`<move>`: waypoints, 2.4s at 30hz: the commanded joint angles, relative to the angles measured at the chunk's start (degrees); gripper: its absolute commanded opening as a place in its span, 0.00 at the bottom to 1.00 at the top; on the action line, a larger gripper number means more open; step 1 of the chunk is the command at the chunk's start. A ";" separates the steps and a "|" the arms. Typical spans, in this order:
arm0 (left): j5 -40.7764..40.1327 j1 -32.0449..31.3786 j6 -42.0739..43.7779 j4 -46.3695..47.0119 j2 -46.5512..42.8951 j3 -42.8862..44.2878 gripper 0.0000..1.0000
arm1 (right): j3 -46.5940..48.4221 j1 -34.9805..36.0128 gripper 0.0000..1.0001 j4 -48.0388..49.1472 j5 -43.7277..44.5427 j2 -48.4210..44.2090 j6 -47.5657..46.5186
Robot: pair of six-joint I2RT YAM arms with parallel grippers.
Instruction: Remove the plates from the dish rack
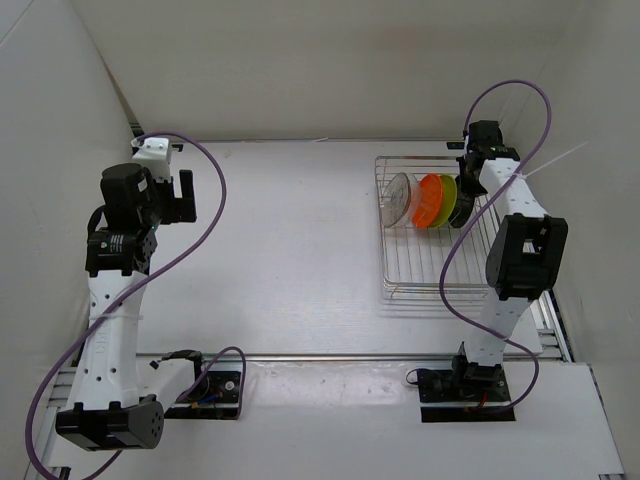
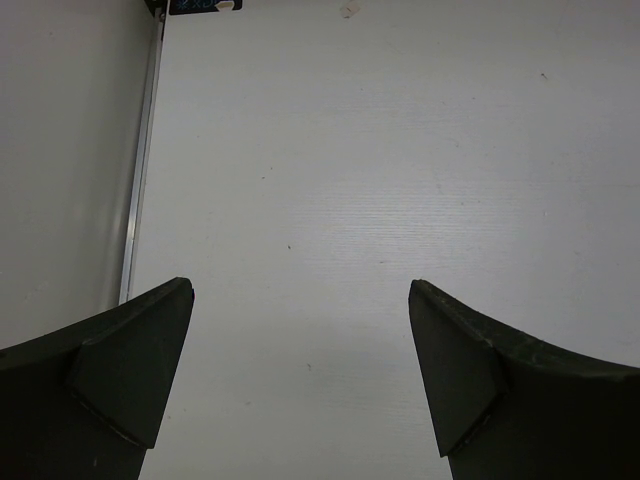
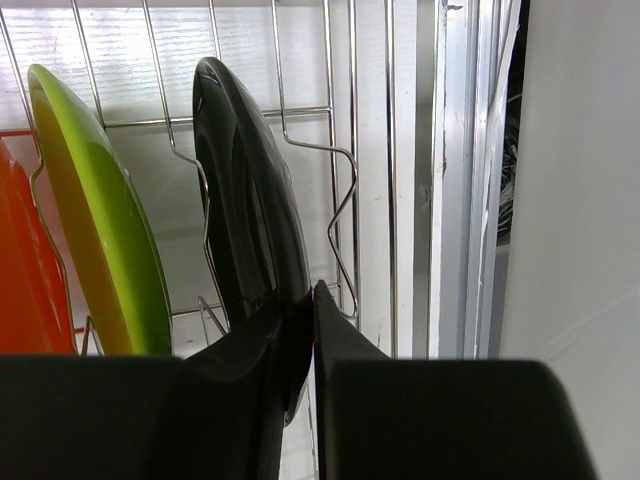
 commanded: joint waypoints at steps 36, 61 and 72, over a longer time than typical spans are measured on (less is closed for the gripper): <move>9.65 -2.93 0.10 -1.32 13.16 14.49 1.00 | 14.53 6.37 0.00 -12.00 11.00 -23.41 -1.17; 30.86 -41.88 -1.14 0.09 48.05 49.39 1.00 | 7.07 6.37 0.00 -15.26 -47.02 -33.08 0.15; 27.51 -42.59 -2.28 1.76 52.72 53.80 0.97 | 3.72 6.37 0.00 -14.65 -52.13 -36.96 -1.00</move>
